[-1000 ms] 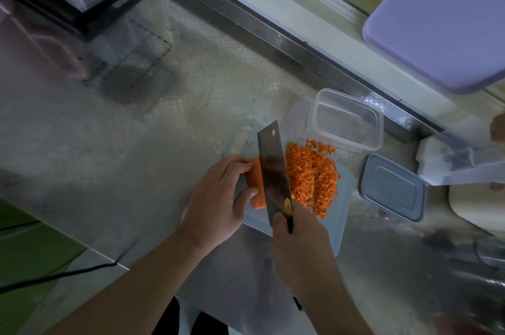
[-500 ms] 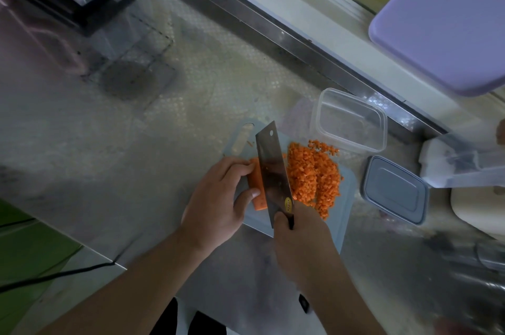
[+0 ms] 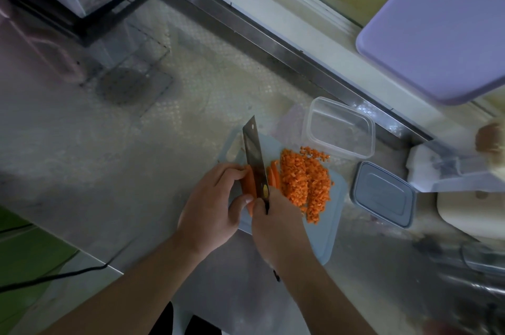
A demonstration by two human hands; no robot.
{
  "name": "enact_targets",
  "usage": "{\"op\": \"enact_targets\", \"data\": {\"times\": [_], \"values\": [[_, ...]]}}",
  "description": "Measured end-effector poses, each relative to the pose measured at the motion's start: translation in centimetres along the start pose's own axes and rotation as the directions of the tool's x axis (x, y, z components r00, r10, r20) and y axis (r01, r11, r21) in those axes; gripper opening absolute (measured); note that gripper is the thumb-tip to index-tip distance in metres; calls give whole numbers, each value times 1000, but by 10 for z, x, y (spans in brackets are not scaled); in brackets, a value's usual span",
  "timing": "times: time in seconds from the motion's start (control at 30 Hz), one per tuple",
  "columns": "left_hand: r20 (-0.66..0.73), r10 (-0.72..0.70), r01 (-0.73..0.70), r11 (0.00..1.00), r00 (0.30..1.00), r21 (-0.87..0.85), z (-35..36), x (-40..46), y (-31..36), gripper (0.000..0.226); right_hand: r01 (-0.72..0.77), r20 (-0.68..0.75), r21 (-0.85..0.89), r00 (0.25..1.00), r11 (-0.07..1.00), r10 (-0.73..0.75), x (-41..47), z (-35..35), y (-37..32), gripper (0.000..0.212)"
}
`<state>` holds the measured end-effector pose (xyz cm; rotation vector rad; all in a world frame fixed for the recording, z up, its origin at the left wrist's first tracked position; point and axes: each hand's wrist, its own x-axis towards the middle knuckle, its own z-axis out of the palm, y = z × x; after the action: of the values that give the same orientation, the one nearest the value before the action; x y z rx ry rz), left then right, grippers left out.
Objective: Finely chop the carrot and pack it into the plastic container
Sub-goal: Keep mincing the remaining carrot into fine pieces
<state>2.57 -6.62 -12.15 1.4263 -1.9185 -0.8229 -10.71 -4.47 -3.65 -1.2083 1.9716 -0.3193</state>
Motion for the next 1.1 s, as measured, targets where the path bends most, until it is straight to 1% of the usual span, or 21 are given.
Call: {"op": "enact_targets", "data": {"times": [0.07, 0.23, 0.37, 0.43, 0.57, 0.63, 0.77, 0.93, 1.03, 1.1], "values": [[3, 7, -7, 1000, 1000, 3, 0, 0, -1, 36, -14, -6, 14, 1000, 1000, 14, -9, 0, 4, 22], [9, -2, 2, 1000, 1000, -2, -1, 1, -1, 38, -102, 24, -38, 994, 994, 103, -23, -2, 13, 19], [8, -9, 9, 1000, 1000, -3, -1, 1, -1, 36, -146, 41, -140, 987, 979, 153, -28, -15, 12, 25], [5, -10, 10, 1000, 1000, -5, -1, 0, 0, 34, -141, 48, -150, 988, 978, 150, -31, -8, 13, 24], [13, 20, -20, 1000, 1000, 1, -3, 0, 2, 31, -74, -13, -59, 997, 996, 73, -18, 9, 11, 19], [14, -4, 4, 1000, 1000, 0, -4, 1, 1, 32, -50, -20, -6, 999, 999, 50, -12, 9, 9, 19], [12, -23, 23, 1000, 1000, -7, -5, -1, 4, 36, -34, -54, 13, 998, 999, 35, -17, 1, 18, 24], [14, -20, 20, 1000, 1000, -14, -4, -2, 4, 46, -60, 0, 52, 998, 997, 60, -23, 2, 22, 27], [21, -10, 9, 1000, 1000, 20, -3, -3, 2, 49, -67, 43, 113, 997, 991, 63, -19, 2, 20, 34], [10, -13, 13, 1000, 1000, 19, -5, -2, 2, 49, -98, 95, 169, 992, 981, 83, -14, 1, 20, 30]]}}
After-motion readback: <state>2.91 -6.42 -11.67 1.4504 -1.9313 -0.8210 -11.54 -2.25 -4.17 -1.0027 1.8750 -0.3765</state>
